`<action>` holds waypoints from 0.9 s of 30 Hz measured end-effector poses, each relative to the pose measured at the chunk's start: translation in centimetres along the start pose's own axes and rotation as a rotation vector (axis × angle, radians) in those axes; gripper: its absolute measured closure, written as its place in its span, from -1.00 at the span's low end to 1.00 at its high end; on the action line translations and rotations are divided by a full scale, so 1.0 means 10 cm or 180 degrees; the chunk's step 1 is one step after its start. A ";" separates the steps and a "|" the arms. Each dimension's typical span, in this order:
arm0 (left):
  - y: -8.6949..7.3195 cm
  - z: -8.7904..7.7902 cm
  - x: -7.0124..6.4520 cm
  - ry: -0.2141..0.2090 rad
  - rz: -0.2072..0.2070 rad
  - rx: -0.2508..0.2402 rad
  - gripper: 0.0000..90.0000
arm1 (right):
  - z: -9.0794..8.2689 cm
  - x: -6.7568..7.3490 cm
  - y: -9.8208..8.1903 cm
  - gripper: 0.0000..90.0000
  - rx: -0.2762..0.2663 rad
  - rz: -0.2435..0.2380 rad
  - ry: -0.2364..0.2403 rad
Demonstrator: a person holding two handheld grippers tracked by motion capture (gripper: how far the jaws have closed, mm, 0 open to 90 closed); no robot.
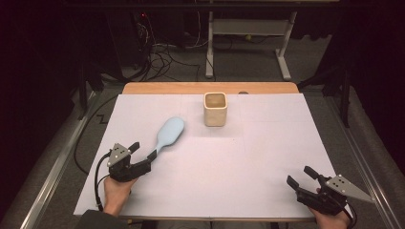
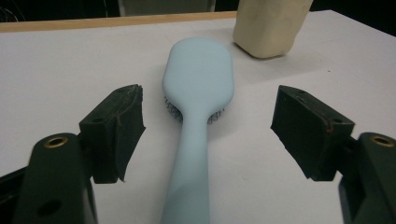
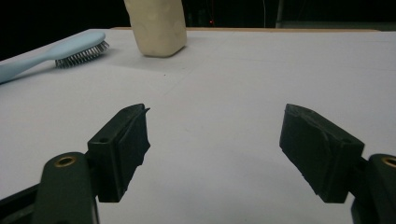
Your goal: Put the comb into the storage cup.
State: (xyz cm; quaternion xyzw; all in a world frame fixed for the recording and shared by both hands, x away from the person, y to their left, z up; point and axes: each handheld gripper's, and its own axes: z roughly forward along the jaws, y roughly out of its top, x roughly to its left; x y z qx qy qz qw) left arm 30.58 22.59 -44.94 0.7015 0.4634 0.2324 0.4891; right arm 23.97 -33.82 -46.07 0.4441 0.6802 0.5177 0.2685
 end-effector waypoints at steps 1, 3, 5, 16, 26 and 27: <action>0.01 0.01 0.00 -0.0006 -0.0015 0.0008 -0.43 | 0.00 0.00 0.00 -0.46 0.0001 0.0007 0.0003; 0.02 0.02 0.01 -0.0022 -0.0051 0.0014 -0.43 | 0.00 0.00 0.00 -0.46 0.0003 -0.0003 0.0005; 0.03 0.03 0.01 -0.0023 -0.0063 0.0017 -0.43 | 0.00 0.00 0.00 -0.47 0.0009 -0.0005 0.0005; 0.13 0.11 0.01 -0.0015 -0.0109 0.0147 -0.38 | 0.00 0.01 0.00 -0.47 0.0003 0.0014 0.0018; 0.21 0.20 -0.03 -0.0023 -0.0030 0.0334 -0.38 | 0.00 0.00 0.01 -0.47 -0.0030 0.0031 0.0078; 0.23 0.21 -0.03 -0.0032 -0.0019 0.0358 -0.38 | -0.01 0.00 0.01 -0.47 -0.0048 0.0015 0.0083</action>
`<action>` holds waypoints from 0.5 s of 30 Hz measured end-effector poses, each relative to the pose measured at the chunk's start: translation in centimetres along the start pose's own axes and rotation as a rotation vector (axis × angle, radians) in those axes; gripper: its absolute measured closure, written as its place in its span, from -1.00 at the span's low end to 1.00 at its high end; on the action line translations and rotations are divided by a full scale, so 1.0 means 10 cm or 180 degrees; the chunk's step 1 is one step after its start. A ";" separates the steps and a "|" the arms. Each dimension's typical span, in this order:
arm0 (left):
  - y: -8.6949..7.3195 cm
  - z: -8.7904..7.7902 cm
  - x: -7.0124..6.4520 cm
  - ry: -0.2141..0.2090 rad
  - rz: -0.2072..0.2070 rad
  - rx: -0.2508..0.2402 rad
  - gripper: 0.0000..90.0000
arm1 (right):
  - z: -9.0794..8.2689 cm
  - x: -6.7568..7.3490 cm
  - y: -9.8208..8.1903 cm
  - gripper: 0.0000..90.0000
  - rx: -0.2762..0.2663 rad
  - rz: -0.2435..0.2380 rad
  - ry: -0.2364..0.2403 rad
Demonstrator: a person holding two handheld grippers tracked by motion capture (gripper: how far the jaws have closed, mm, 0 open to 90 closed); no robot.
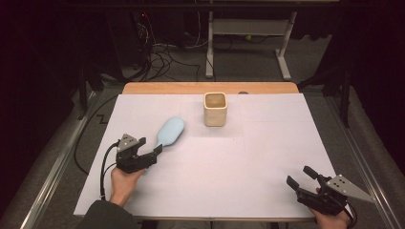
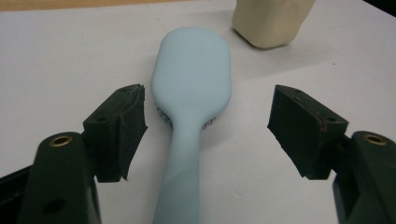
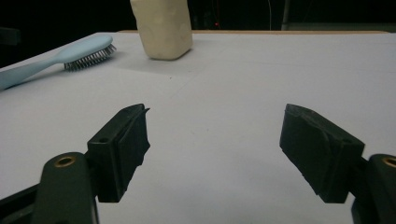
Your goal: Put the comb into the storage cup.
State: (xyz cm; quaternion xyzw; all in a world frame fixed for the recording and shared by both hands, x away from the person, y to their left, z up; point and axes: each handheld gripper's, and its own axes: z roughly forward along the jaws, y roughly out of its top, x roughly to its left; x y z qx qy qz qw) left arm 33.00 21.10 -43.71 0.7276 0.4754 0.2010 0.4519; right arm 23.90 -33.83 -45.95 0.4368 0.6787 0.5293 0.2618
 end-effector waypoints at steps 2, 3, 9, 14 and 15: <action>0.04 0.01 0.00 -0.0022 0.0004 0.0069 -0.38 | -0.01 0.00 0.00 -0.47 -0.0001 0.0007 0.0001; 0.06 0.01 0.00 -0.0039 -0.0006 0.0084 -0.37 | -0.01 0.00 0.00 -0.47 0.0000 0.0010 0.0010; 0.16 0.02 0.02 -0.0009 0.0058 0.0239 -0.33 | 0.00 0.00 0.00 -0.47 0.0005 -0.0004 0.0023; 0.23 0.04 0.02 0.0035 0.0135 0.0394 -0.29 | 0.00 0.00 0.00 -0.47 0.0012 0.0005 0.0023; 0.27 0.05 0.02 0.0048 0.0136 0.0552 -0.24 | 0.00 0.00 0.00 -0.47 0.0012 0.0000 0.0028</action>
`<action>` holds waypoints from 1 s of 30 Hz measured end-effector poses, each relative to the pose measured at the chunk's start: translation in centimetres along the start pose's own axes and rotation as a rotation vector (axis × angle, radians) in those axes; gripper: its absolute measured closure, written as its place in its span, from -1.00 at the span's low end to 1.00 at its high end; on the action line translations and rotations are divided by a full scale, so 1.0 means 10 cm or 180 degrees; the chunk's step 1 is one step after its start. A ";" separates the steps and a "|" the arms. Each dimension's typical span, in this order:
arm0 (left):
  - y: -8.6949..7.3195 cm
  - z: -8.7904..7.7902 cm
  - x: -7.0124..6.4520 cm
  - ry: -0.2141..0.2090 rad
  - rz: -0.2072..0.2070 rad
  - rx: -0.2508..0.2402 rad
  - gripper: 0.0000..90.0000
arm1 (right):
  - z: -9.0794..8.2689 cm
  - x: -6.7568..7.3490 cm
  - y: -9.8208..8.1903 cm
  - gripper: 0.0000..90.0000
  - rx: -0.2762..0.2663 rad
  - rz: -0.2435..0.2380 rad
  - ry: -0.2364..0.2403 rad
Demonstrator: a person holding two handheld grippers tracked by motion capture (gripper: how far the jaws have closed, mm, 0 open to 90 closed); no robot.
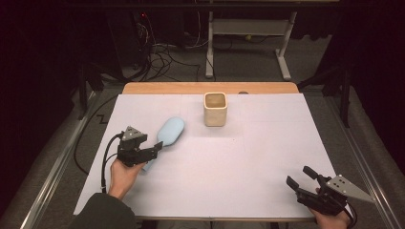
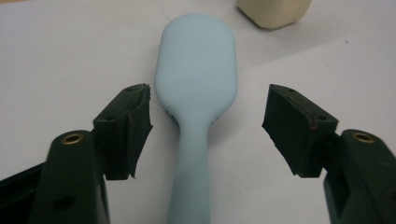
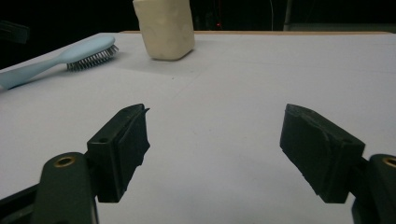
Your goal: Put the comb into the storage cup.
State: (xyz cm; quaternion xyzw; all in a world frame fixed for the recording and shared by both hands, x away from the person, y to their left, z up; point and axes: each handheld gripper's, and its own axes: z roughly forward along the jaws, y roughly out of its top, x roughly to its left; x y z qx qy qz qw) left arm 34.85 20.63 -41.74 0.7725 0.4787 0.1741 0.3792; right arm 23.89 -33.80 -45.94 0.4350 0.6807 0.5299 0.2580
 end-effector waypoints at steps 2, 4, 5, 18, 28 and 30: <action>0.03 0.02 -0.01 0.0041 0.0062 0.0144 -0.23 | 0.00 0.00 0.00 -0.47 0.0001 -0.0003 0.0003; 0.06 0.03 -0.04 0.0080 0.0126 0.0248 -0.19 | 0.00 0.00 0.00 -0.47 0.0003 -0.0006 0.0002; 0.06 0.03 -0.04 0.0080 0.0126 0.0248 -0.17 | 0.00 0.00 0.00 -0.47 0.0003 -0.0006 0.0002; 0.18 0.12 -0.02 0.0075 0.0253 0.0667 -0.13 | 0.01 0.01 0.00 -0.46 0.0018 -0.0014 0.0003; 0.18 0.20 0.01 0.0063 0.0205 0.0863 -0.11 | 0.01 0.01 0.00 -0.46 0.0020 -0.0011 0.0006; 0.19 0.21 0.01 0.0046 0.0203 0.0903 -0.11 | 0.01 0.01 0.00 -0.46 0.0022 -0.0015 0.0005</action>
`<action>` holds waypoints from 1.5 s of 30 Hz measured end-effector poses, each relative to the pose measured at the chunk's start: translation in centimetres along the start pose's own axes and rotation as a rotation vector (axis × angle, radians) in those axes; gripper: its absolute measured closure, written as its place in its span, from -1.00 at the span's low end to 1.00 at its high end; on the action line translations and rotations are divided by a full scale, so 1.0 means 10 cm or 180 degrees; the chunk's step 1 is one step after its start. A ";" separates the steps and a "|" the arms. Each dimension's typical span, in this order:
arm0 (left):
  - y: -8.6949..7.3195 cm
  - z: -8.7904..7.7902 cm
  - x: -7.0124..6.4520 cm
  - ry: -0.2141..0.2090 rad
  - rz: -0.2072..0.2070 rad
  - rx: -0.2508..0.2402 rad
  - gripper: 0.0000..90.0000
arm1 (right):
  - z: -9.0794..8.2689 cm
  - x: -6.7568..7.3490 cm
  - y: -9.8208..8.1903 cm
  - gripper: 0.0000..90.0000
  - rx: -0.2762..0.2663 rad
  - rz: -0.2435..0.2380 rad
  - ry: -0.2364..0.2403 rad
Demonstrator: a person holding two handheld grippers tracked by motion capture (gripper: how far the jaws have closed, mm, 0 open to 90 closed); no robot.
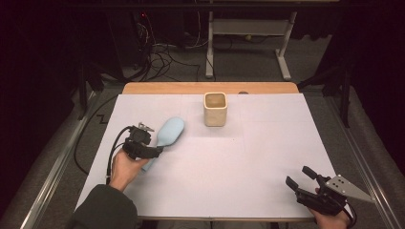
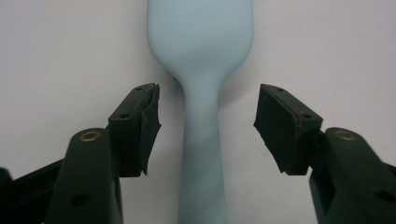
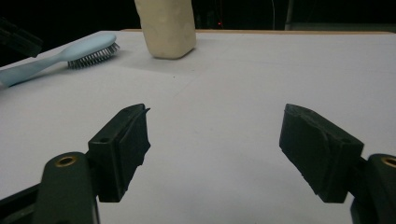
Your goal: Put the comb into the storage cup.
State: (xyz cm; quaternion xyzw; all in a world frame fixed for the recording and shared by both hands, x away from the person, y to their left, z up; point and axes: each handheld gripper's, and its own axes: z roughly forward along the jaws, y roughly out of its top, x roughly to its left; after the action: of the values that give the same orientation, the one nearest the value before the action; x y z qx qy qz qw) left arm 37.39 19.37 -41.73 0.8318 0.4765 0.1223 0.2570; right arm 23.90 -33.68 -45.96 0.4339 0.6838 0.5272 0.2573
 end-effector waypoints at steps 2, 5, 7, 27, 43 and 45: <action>0.00 0.02 0.00 0.0001 -0.0001 0.0040 -0.10 | 0.00 0.00 0.00 -0.46 0.0002 -0.0004 0.0002; 0.01 0.04 0.01 0.0003 -0.0015 0.0073 -0.10 | 0.00 0.00 0.00 -0.45 0.0000 -0.0019 -0.0004; 0.01 0.05 0.01 0.0002 -0.0024 0.0081 -0.09 | 0.00 0.00 0.00 -0.45 -0.0001 -0.0022 -0.0003; 0.03 0.22 0.05 -0.0021 -0.0072 0.0342 0.09 | 0.01 0.00 0.00 -0.45 0.0002 -0.0025 0.0002; 0.03 0.31 0.05 0.0027 -0.0080 0.0397 0.20 | 0.01 0.00 0.00 -0.45 0.0011 -0.0031 0.0010; 0.03 0.32 0.05 0.0028 -0.0083 0.0394 0.21 | 0.01 0.00 0.00 -0.45 0.0007 -0.0029 0.0010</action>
State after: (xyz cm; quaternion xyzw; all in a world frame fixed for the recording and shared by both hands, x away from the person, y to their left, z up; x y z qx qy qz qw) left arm 39.29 18.64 -44.21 0.8393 0.4951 0.0928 0.2046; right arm 23.92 -33.62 -46.00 0.4302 0.6868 0.5260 0.2581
